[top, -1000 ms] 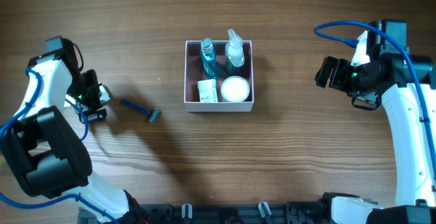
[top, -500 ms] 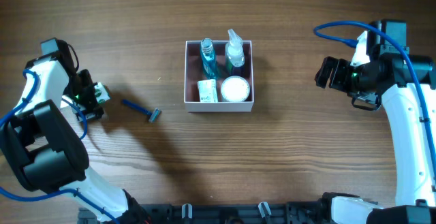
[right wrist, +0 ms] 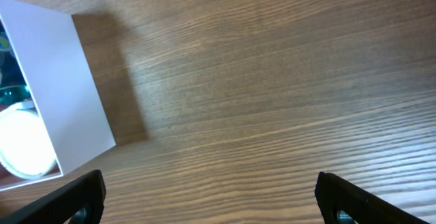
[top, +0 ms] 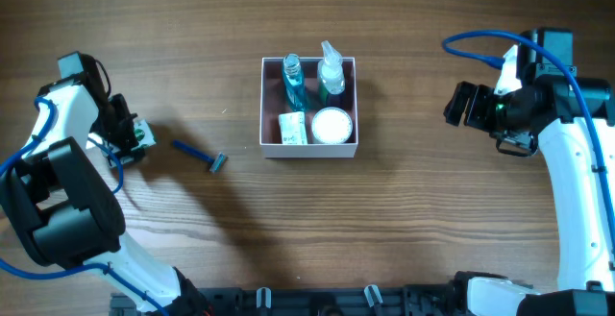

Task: Pack container
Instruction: 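Lower the green Dettol soap box into the box front-left corner, release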

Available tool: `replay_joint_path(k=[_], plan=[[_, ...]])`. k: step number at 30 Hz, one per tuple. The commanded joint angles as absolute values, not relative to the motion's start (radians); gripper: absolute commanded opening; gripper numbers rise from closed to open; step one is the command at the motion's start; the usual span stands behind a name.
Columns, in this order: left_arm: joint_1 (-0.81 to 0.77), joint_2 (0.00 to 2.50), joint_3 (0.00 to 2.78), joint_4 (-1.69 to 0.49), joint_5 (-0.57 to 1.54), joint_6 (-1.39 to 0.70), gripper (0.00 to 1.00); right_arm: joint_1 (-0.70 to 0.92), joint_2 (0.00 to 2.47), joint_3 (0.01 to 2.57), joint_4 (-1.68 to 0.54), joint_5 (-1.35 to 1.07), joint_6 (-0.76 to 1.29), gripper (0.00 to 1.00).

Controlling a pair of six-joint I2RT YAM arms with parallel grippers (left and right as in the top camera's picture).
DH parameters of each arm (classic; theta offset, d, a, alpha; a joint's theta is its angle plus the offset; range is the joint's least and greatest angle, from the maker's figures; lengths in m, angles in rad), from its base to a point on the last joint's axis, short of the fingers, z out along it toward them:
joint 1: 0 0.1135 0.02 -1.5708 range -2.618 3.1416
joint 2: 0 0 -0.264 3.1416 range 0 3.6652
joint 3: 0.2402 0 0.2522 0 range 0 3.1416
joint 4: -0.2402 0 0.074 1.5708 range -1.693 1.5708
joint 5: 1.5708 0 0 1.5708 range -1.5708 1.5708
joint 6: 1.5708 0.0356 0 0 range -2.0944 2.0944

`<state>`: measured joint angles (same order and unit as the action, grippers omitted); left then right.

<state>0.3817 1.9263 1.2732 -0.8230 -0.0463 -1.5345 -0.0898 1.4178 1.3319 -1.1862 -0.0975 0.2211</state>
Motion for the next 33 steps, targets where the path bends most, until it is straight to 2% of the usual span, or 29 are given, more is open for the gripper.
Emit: replay_joint_path(k=[1,11,13,16,18,21,24,29,33], plan=[[0.387,1.95,1.268,-0.818,-0.07,-1.557,0.86,-0.091,1.423,1.327,-1.189,-0.107,0.208,1.0],[0.386,1.992,1.268,-0.829,-0.072,-1.556,0.74,-0.091,1.423,1.327,-1.19,-0.107,0.205,1.0],[0.387,1.992,1.268,-0.829,-0.069,-1.556,0.66,-0.091,1.423,1.327,-1.19,-0.107,0.205,1.0],[0.387,1.992,1.268,-0.829,-0.069,-1.556,0.48,-0.091,1.423,1.327,-1.191,-0.107,0.205,1.0],[0.386,1.992,1.268,-0.829,-0.065,-1.556,0.42,-0.091,1.423,1.327,-1.191,-0.107,0.205,1.0],[0.386,1.992,1.268,-0.829,-0.049,-1.556,0.41,-0.091,1.423,1.327,-1.19,-0.107,0.205,1.0],[0.387,1.992,1.268,-0.829,-0.033,-1.555,0.37,-0.091,1.423,1.327,-1.19,-0.107,0.205,1.0],[0.386,1.977,1.269,-0.828,0.033,-1.526,0.19,-0.091,1.423,1.327,-1.187,-0.106,0.201,1.0],[0.383,1.921,1.285,-0.839,0.041,-1.401,0.13,-0.091,1.423,1.327,-1.182,-0.107,0.202,1.0]])
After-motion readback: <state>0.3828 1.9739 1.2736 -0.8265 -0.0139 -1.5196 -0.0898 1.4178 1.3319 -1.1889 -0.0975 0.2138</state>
